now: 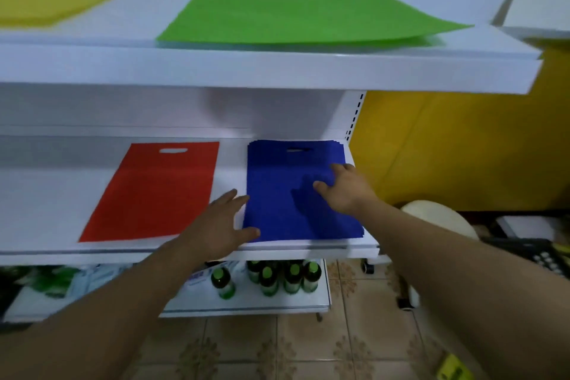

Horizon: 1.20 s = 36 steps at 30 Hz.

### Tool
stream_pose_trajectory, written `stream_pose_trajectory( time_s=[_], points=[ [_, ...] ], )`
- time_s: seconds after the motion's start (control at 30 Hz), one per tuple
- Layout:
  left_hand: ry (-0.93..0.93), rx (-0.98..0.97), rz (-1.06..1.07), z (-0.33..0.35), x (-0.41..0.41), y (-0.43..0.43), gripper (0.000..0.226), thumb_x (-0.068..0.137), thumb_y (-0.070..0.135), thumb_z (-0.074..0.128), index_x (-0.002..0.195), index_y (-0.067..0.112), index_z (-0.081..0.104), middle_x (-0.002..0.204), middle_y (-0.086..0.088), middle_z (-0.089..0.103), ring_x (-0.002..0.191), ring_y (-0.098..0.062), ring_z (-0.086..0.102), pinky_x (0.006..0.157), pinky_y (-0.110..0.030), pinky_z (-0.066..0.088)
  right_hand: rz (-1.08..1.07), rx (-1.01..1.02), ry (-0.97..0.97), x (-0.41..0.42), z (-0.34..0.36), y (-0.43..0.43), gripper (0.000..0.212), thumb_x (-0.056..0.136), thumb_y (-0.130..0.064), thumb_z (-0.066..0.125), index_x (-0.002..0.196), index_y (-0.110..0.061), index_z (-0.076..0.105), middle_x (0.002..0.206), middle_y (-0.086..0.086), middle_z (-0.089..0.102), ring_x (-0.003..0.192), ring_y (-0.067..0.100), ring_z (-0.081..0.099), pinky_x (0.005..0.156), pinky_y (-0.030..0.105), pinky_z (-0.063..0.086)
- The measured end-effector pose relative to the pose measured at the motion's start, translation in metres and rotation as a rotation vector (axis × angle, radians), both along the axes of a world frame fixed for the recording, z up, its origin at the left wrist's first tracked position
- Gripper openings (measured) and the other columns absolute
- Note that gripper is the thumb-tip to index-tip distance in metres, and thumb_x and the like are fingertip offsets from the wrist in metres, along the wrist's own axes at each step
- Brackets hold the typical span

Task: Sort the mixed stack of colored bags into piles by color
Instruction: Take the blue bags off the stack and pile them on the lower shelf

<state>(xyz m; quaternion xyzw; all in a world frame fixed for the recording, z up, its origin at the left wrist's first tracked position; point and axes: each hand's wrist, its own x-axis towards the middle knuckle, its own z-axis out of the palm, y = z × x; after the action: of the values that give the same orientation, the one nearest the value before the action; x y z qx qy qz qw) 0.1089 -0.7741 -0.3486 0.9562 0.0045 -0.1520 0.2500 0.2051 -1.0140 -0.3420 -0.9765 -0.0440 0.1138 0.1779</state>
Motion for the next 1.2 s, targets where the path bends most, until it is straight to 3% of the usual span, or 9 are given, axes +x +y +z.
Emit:
stream_pose_trajectory(
  time_s=[0.17, 0.3, 0.4, 0.63, 0.93, 1.2],
  points=[
    [-0.103, 0.028, -0.038, 0.063, -0.056, 0.035, 0.076, 0.085, 0.045, 0.063, 0.148, 0.023, 0.028, 0.158, -0.001, 0.016, 0.144, -0.016, 0.018, 0.114, -0.029, 0.016, 0.020, 0.012, -0.061, -0.068, 0.072, 0.041, 0.069, 0.095, -0.052, 0.045, 0.149, -0.013, 0.027, 0.154, 0.011, 0.026, 0.135, 0.030, 0.036, 0.107, 0.037, 0.036],
    [-0.181, 0.050, -0.063, 0.113, -0.116, 0.070, 0.073, 0.086, 0.044, 0.064, 0.147, 0.022, 0.031, 0.157, -0.002, 0.021, 0.144, -0.015, 0.018, 0.113, -0.024, 0.014, 0.041, 0.029, -0.154, -0.135, 0.128, 0.083, 0.066, 0.094, -0.051, 0.048, 0.147, -0.015, 0.032, 0.148, 0.010, 0.035, 0.126, 0.030, 0.045, 0.098, 0.037, 0.044],
    [-0.252, 0.064, -0.063, 0.153, -0.161, 0.102, 0.072, 0.085, 0.043, 0.065, 0.146, 0.020, 0.034, 0.155, -0.003, 0.025, 0.143, -0.015, 0.021, 0.112, -0.023, 0.016, 0.074, 0.023, -0.206, -0.178, 0.167, 0.121, 0.067, 0.094, -0.050, 0.049, 0.147, -0.015, 0.032, 0.149, 0.010, 0.035, 0.130, 0.030, 0.042, 0.104, 0.038, 0.040],
    [-0.365, 0.095, 0.081, 0.244, -0.243, 0.203, 0.068, 0.087, 0.041, 0.062, 0.145, 0.020, 0.033, 0.155, -0.003, 0.026, 0.142, -0.017, 0.025, 0.111, -0.026, 0.021, 0.257, 0.088, -0.373, -0.235, 0.268, 0.237, 0.068, 0.092, -0.050, 0.051, 0.146, -0.013, 0.033, 0.148, 0.013, 0.038, 0.133, 0.030, 0.038, 0.107, 0.037, 0.034],
    [-0.471, 0.178, 0.334, 0.302, -0.288, 0.330, 0.068, 0.084, 0.046, 0.064, 0.142, 0.023, 0.038, 0.150, 0.003, 0.034, 0.133, -0.019, 0.038, 0.109, -0.031, 0.031, 0.469, 0.217, -0.465, -0.241, 0.338, 0.395, 0.066, 0.092, -0.050, 0.049, 0.145, -0.015, 0.034, 0.145, 0.010, 0.042, 0.132, 0.027, 0.040, 0.102, 0.035, 0.035],
    [-0.541, 0.234, 0.495, 0.325, -0.247, 0.429, 0.063, 0.087, 0.045, 0.061, 0.141, 0.020, 0.041, 0.149, 0.001, 0.038, 0.136, -0.017, 0.035, 0.108, -0.028, 0.027, 0.608, 0.313, -0.495, -0.179, 0.359, 0.511, 0.060, 0.094, -0.047, 0.049, 0.143, -0.014, 0.037, 0.145, 0.008, 0.043, 0.131, 0.026, 0.041, 0.099, 0.032, 0.035]
  ],
)
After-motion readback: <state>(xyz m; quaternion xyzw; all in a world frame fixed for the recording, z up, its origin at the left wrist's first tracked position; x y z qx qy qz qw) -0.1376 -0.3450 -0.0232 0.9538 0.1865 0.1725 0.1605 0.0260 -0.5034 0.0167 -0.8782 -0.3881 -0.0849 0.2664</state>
